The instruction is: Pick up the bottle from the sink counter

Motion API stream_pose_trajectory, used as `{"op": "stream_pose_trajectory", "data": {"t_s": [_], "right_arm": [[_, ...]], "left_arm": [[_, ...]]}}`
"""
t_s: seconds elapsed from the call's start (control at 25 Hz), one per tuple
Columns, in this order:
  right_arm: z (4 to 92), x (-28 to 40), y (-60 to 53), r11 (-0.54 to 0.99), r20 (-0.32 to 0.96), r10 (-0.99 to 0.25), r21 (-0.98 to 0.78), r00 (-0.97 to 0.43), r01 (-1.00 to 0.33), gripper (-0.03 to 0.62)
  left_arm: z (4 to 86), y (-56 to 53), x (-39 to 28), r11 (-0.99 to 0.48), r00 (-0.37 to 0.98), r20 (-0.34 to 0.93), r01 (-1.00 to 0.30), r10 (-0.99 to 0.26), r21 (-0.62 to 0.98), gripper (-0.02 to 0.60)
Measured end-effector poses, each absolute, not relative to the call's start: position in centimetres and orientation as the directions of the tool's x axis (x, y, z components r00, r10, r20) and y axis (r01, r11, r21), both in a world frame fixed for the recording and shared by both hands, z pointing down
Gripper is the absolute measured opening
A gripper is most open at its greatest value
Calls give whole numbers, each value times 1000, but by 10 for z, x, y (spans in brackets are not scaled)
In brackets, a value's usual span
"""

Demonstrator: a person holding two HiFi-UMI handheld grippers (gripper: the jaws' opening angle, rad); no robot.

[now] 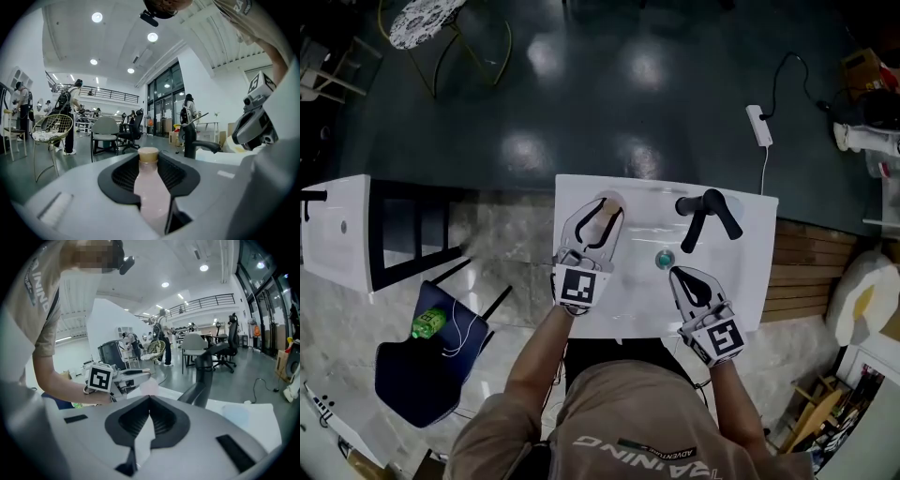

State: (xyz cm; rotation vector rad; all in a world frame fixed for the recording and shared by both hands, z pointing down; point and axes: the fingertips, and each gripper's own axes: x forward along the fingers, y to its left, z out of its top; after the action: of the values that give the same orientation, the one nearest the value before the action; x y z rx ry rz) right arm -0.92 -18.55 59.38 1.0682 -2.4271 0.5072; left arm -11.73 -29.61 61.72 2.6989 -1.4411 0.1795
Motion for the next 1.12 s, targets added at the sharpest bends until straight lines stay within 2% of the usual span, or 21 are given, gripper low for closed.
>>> {"op": "stream_pose_trajectory", "data": {"t_s": [0.16,1.12], "right_arm": [[584,-14,-192,665,431,-621,-153,-655,-731,8],[492,-11,-213,722,202,-654,-123,-729,-681,8]], "left_arm": [[599,-286,-113,-564,558,143,-826,-818,-5,129],[458,-258,-113,-540,529,130,-839,-838,-65,129]]}}
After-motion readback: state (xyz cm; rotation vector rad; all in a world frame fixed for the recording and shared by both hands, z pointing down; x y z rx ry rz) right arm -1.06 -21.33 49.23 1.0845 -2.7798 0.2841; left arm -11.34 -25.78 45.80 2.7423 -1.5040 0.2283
